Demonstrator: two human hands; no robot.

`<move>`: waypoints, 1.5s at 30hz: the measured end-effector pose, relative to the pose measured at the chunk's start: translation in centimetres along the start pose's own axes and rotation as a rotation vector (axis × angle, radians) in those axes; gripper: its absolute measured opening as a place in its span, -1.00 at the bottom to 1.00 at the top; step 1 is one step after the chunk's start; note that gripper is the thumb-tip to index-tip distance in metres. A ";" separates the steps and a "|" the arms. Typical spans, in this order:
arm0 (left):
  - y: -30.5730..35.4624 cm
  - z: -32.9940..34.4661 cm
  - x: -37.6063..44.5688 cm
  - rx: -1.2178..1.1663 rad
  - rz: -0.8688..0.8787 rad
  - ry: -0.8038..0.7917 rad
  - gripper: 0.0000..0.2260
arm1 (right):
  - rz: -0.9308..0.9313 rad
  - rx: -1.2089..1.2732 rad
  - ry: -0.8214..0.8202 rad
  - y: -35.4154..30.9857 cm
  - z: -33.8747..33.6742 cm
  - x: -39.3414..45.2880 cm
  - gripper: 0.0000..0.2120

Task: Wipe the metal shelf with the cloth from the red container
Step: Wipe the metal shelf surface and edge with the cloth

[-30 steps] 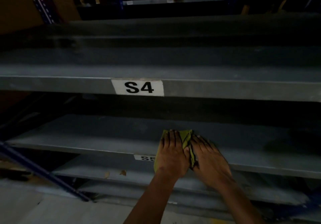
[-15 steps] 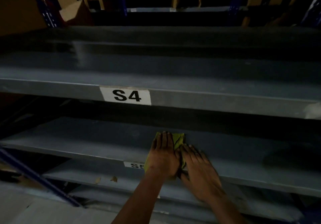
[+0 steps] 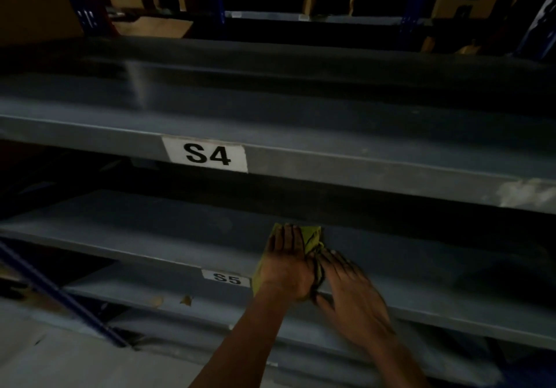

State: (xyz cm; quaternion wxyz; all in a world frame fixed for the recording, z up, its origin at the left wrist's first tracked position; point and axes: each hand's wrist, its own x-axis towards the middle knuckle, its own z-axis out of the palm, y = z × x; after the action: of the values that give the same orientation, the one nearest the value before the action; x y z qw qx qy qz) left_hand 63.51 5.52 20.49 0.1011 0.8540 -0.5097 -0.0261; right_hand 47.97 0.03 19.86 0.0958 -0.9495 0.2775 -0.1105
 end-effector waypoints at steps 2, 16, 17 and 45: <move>-0.2 -0.2 -0.7 0.000 0.026 0.001 -0.28 | 0.002 -0.017 -0.011 0.1 0.1 0.0 -0.24; -1.3 -0.2 -3.5 0.008 0.086 0.080 -0.38 | 0.023 -0.044 -0.007 -0.9 -0.3 0.3 -0.22; -1.3 -0.1 -3.4 0.008 0.086 0.074 -0.37 | 0.020 -0.041 -0.001 -0.8 -0.3 0.3 -0.23; 3.9 0.6 -1.5 0.034 0.100 0.003 -0.27 | 0.043 -0.031 0.009 4.7 -2.4 -1.6 -0.11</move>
State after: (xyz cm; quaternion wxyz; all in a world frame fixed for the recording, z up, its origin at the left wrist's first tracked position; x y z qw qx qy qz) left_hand 59.36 4.92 20.57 0.0885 0.8290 -0.5521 -0.0109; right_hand 43.67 -3.27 20.72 0.0823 -0.9441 0.3002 -0.1086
